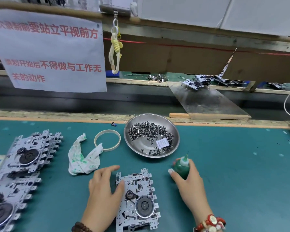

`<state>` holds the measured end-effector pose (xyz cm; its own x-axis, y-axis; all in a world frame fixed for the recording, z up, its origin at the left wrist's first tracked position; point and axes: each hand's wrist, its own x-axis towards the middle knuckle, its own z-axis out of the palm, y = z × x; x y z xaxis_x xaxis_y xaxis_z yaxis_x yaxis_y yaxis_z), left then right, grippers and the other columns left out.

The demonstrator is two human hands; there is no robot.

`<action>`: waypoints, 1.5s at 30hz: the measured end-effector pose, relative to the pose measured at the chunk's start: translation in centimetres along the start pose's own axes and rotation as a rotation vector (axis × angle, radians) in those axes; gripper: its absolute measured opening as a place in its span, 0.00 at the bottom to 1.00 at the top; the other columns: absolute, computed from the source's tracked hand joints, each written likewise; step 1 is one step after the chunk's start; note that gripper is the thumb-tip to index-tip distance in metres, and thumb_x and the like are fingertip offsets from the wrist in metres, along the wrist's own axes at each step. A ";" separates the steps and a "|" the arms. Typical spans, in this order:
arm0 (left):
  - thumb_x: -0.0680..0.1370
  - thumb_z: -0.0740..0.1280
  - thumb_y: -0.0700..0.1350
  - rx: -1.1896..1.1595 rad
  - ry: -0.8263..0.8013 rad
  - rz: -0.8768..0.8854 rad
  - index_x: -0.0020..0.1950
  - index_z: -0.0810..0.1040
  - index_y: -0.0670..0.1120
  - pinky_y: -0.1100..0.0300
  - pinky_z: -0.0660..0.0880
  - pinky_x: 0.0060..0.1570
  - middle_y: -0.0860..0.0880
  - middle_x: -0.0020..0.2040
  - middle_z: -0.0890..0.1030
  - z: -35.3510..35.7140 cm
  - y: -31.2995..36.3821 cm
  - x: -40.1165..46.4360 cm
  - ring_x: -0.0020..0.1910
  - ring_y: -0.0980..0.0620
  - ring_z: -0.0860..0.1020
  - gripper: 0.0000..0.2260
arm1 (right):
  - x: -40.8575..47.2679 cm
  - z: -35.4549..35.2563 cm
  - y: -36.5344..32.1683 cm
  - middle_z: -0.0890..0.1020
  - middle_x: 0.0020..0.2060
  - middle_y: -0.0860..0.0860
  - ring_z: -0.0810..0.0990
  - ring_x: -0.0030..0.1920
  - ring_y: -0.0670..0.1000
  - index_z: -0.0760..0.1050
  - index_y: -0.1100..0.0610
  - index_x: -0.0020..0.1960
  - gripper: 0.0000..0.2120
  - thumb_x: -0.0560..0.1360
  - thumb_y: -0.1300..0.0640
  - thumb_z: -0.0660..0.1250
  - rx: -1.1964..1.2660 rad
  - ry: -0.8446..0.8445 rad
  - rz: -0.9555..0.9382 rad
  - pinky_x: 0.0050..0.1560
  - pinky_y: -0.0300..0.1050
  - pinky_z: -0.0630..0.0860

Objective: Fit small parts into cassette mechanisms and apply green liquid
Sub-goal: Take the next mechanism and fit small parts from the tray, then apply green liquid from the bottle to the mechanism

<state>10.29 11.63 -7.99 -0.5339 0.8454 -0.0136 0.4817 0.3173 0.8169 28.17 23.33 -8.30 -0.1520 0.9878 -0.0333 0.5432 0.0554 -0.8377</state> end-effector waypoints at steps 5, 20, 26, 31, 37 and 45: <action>0.75 0.66 0.47 -0.033 -0.122 -0.194 0.52 0.69 0.59 0.58 0.76 0.43 0.51 0.46 0.72 -1.4 -1.0 -0.8 0.32 0.52 0.77 0.10 | -1.5 -0.3 0.1 0.79 0.37 0.43 0.77 0.35 0.39 0.71 0.43 0.54 0.09 0.74 0.46 0.63 0.159 -0.001 -0.053 0.37 0.31 0.69; 0.76 0.64 0.33 -0.764 -0.349 -0.433 0.53 0.75 0.39 0.64 0.74 0.22 0.47 0.28 0.80 -0.5 0.9 0.1 0.22 0.54 0.77 0.06 | -1.7 -2.3 -0.1 0.70 0.35 0.49 0.67 0.26 0.40 0.74 0.58 0.48 0.13 0.64 0.61 0.67 1.089 -0.044 0.185 0.20 0.30 0.63; 0.75 0.65 0.32 -0.853 -0.344 -0.491 0.54 0.72 0.39 0.62 0.75 0.22 0.43 0.32 0.83 -0.1 0.9 0.5 0.24 0.52 0.78 0.08 | -1.2 -2.7 -0.2 0.73 0.32 0.44 0.64 0.25 0.41 0.78 0.49 0.50 0.15 0.64 0.56 0.68 0.880 0.013 0.042 0.22 0.31 0.62; 0.75 0.66 0.33 -0.884 -0.349 -0.492 0.57 0.69 0.42 0.62 0.75 0.22 0.41 0.33 0.83 0.3 0.6 0.7 0.24 0.51 0.78 0.13 | -1.5 -2.9 -0.2 0.78 0.36 0.42 0.63 0.26 0.41 0.77 0.41 0.57 0.22 0.63 0.52 0.71 0.742 -0.032 -0.072 0.23 0.33 0.64; 0.75 0.64 0.33 -0.876 -0.420 -0.445 0.61 0.69 0.48 0.62 0.74 0.21 0.41 0.33 0.81 0.4 0.8 0.8 0.23 0.51 0.76 0.18 | -1.3 -2.7 0.2 0.81 0.37 0.46 0.69 0.27 0.40 0.80 0.49 0.49 0.16 0.63 0.60 0.72 0.785 -0.069 -0.060 0.22 0.32 0.63; 0.76 0.64 0.33 -0.845 -0.452 -0.420 0.64 0.68 0.49 0.61 0.75 0.22 0.38 0.37 0.82 0.4 0.8 0.7 0.23 0.50 0.76 0.19 | -1.6 -1.4 0.7 0.78 0.27 0.46 0.69 0.21 0.41 0.71 0.55 0.43 0.02 0.74 0.60 0.61 1.037 0.130 0.061 0.22 0.31 0.67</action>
<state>10.57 12.65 -7.58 -0.1522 0.8739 -0.4617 -0.4180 0.3664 0.8313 29.98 21.98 -8.06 -0.0243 0.9962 -0.0842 -0.4370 -0.0864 -0.8953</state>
